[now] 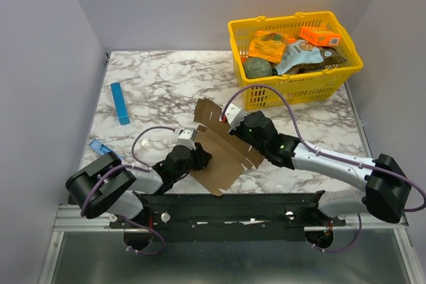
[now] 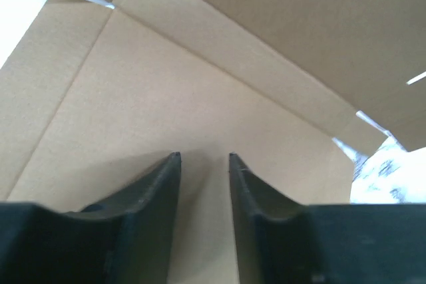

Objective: Fold the paper box

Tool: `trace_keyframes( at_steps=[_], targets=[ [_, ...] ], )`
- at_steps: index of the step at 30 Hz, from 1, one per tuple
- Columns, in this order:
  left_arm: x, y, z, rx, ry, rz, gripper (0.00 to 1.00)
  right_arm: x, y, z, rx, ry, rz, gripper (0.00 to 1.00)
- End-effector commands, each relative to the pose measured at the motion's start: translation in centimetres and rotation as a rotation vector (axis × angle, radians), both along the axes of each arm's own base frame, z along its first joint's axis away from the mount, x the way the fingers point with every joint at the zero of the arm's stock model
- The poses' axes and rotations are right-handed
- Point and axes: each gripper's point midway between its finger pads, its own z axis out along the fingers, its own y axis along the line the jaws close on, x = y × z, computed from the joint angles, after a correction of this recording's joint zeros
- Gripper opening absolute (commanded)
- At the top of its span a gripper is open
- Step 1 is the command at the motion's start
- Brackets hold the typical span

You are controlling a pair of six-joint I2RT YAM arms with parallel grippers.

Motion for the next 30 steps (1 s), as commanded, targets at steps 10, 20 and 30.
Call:
trace_keyframes(
  at_steps=[10,20,30],
  targets=[
    [-0.5,-1.3,-2.2,-0.035,0.048,0.011,0.33,-3.2,2.3,-2.6,-0.026,0.037,0.058,0.01],
    [-0.3,-1.8,-2.4,-0.049,0.045,0.008,0.33,-5.3,2.4,-6.9,-0.061,0.169,0.066,0.01],
    [0.6,-0.8,1.0,-0.037,-0.033,0.042,0.62,-4.7,1.6,-6.2,-0.092,0.134,0.032,0.01]
  ],
)
